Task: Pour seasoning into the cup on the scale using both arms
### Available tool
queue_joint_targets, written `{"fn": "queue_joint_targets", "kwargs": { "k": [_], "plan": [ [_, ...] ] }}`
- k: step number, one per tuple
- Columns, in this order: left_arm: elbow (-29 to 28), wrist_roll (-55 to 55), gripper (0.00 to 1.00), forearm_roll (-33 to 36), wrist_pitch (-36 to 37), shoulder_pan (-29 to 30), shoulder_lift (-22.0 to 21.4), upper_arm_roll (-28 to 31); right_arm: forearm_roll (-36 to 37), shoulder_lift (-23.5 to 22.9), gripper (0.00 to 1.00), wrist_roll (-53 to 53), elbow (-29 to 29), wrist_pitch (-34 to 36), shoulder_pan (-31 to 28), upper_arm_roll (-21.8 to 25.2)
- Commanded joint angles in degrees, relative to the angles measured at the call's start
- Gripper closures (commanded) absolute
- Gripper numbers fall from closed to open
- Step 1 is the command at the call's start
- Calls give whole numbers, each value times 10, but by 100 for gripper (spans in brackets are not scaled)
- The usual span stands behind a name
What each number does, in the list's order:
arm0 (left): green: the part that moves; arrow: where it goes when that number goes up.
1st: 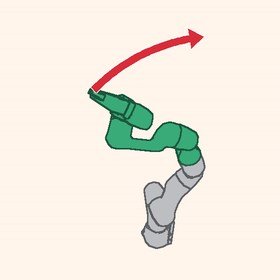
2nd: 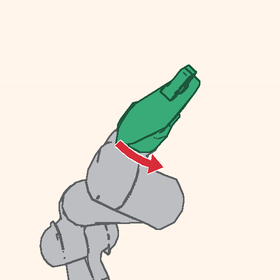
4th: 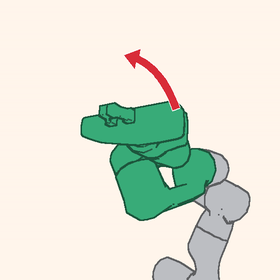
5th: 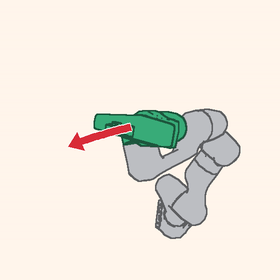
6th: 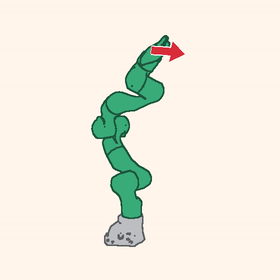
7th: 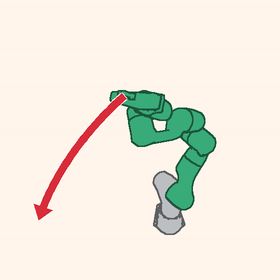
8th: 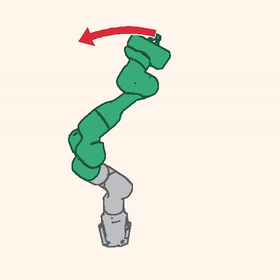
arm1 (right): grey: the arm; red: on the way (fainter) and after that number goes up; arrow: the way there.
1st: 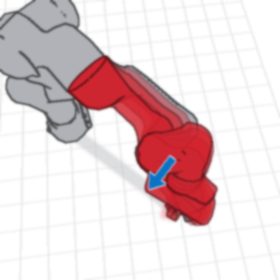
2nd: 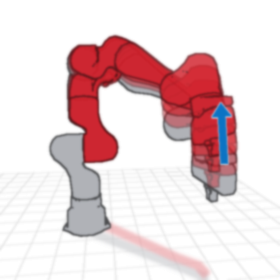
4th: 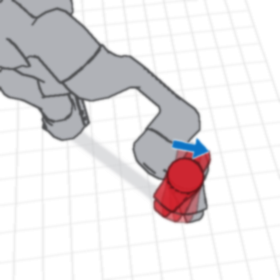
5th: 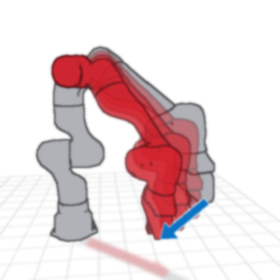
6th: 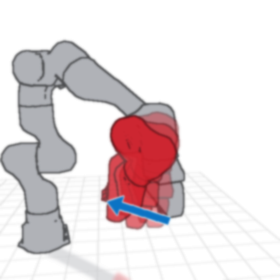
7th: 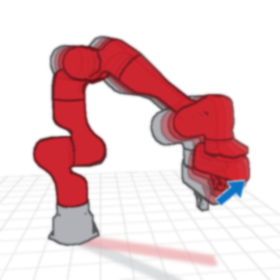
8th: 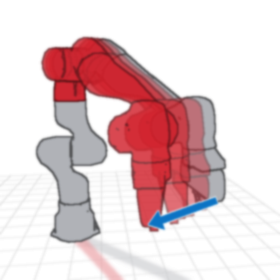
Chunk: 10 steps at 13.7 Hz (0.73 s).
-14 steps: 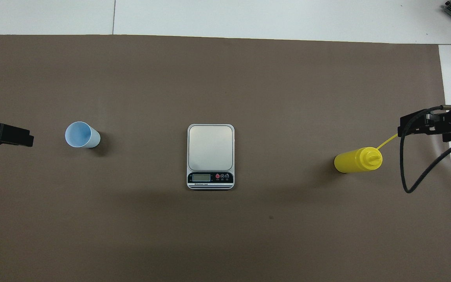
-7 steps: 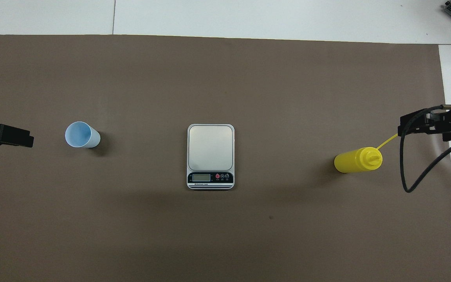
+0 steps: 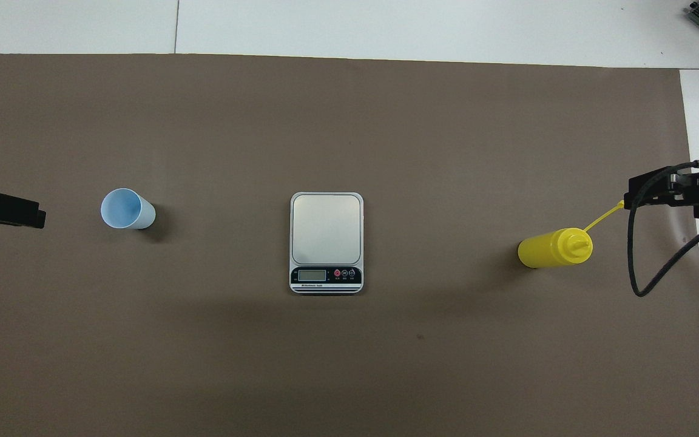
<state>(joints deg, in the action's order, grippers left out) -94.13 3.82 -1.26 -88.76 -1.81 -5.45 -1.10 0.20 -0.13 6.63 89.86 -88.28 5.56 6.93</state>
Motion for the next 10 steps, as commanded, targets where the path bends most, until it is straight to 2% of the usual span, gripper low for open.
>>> {"fn": "queue_joint_targets", "kwargs": {
  "k": [1,3,8,10],
  "plan": [
    [-8,-7,0,10,7,2,-10,-2,1,13,0,4,15,-7,-4,-2],
    [-14,-7,0,10,-11,4,-11,-1,1,13,0,4,15,-7,-4,-2],
    [-101,-6,0,10,-116,22,-34,0,1,13,0,4,15,-7,-4,-2],
    [-93,-7,0,9,-133,32,-6,0,1,13,0,4,15,-7,-4,-2]
  ]
}}
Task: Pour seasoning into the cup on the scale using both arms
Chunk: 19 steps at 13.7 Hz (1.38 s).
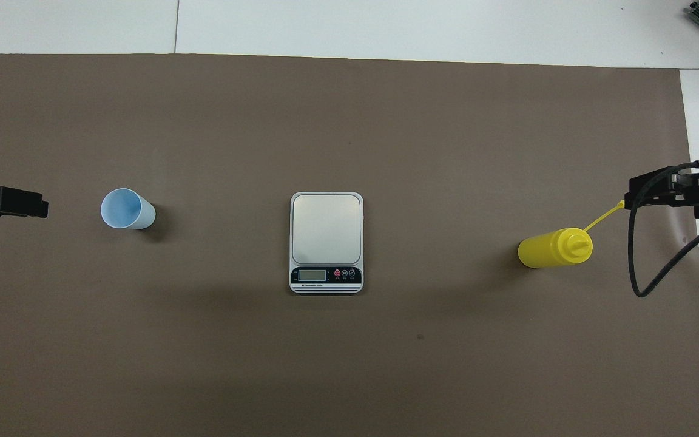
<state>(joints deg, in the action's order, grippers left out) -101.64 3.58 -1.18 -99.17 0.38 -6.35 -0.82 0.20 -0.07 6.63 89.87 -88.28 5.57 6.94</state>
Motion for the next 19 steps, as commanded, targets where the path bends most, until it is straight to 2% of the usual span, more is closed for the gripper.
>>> {"fn": "queue_joint_targets", "kwargs": {
  "k": [1,4,6,11,15,19],
  "plan": [
    [-11,-7,0,8,-48,10,26,-3,1,12,0,4,14,-7,-4,-2],
    [-12,-10,0,9,-97,15,79,-2,1,12,0,4,14,-7,-4,-2],
    [-32,-21,0,10,-123,23,97,-3,1,12,0,4,14,-7,-4,-3],
    [-162,-58,0,10,-276,30,91,-3,1,12,0,4,14,-7,-4,-2],
    [-166,-117,0,9,-314,23,123,-4,1,12,0,3,14,-7,-4,-2],
    [-212,-127,0,9,-359,22,131,-4,1,12,0,6,14,-8,-4,-2]
  ]
}}
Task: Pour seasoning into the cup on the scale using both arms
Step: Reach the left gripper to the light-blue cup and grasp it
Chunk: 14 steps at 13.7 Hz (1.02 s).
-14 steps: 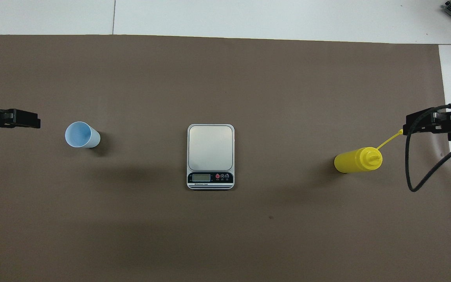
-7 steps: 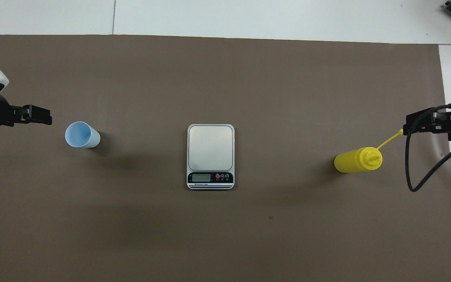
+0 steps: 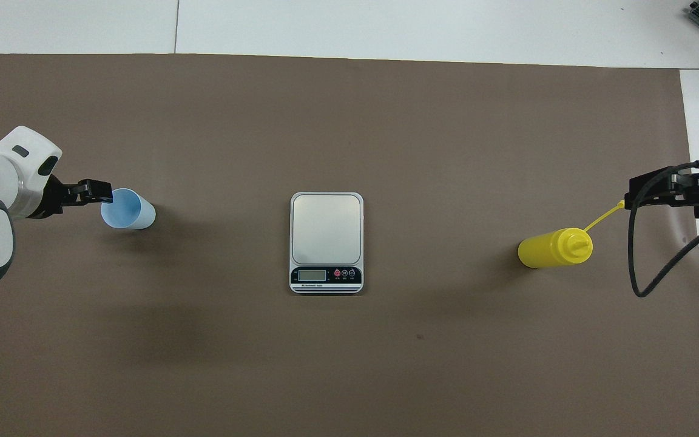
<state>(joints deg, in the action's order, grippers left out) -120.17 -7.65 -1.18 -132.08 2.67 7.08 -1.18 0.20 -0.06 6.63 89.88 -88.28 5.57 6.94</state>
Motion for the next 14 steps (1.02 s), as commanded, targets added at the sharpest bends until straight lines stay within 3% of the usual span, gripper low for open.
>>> {"fn": "queue_joint_targets", "kwargs": {
  "k": [1,3,4,6,9,11,14],
  "plan": [
    [-28,-17,0,9,-29,-2,-3,0,1,12,0,6,14,-8,-4,-2],
    [-28,-16,0,9,-29,-2,-3,0,1,11,0,6,14,-9,-4,-2],
    [-31,-16,12,9,-29,-2,-4,0,1,11,0,7,14,-10,-5,-2],
    [-33,-17,58,9,-26,-2,-5,-1,1,12,0,7,14,-10,-5,-2],
    [-40,-16,100,4,-20,-2,-8,-3,1,12,0,8,14,-10,-4,-2],
    [-27,-16,100,-4,3,-3,-6,-4,1,12,0,8,15,-10,-4,-2],
    [46,-15,100,-6,79,-10,8,-3,1,13,0,6,17,-9,-5,-1]
  ]
}}
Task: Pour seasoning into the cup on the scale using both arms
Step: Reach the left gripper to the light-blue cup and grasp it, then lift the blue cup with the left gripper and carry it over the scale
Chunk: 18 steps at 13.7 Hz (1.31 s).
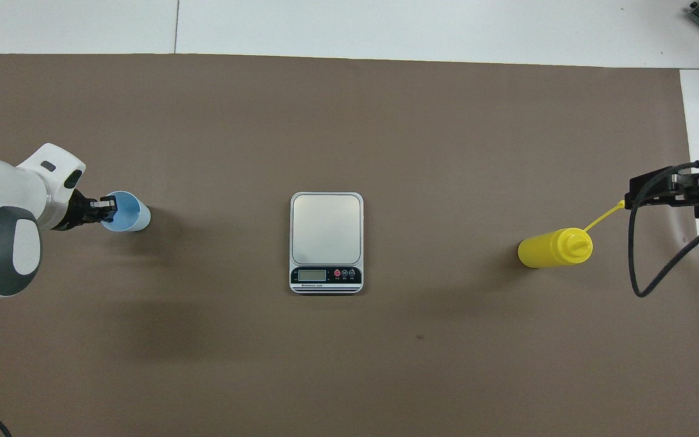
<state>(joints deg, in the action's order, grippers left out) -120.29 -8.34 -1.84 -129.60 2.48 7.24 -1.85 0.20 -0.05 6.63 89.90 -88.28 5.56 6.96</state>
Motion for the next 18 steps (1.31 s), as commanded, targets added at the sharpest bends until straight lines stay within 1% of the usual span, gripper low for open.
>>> {"fn": "queue_joint_targets", "kwargs": {
  "k": [1,3,4,6,7,10,12,15,16,18],
  "plan": [
    [70,-9,100,1,75,-9,13,3,1,13,0,5,17,-9,-5,-1],
    [106,-11,100,-11,116,-9,15,0,1,13,0,6,17,-9,-5,-1],
    [123,-12,100,-31,141,-17,14,-7,1,13,0,6,17,-10,-5,-1],
    [145,-62,100,-46,170,-47,15,-9,1,13,0,6,18,-10,-5,-1],
    [149,-96,100,-47,170,-70,14,-9,1,13,0,6,18,-10,-5,-1],
    [150,-191,100,-54,142,-141,15,-9,1,20,0,1,31,-14,-14,-1],
    [148,-226,100,-63,111,-185,15,-9,1,21,0,0,34,-14,-15,0],
    [150,-274,100,-64,86,-238,19,-9,1,21,0,0,34,-15,-20,-1],
    [150,-307,100,-63,61,-260,23,-9,1,21,0,0,34,-15,-20,-1],
    [174,-347,100,-62,44,-291,53,-9,1,21,0,0,34,-16,-20,-1]
  ]
}}
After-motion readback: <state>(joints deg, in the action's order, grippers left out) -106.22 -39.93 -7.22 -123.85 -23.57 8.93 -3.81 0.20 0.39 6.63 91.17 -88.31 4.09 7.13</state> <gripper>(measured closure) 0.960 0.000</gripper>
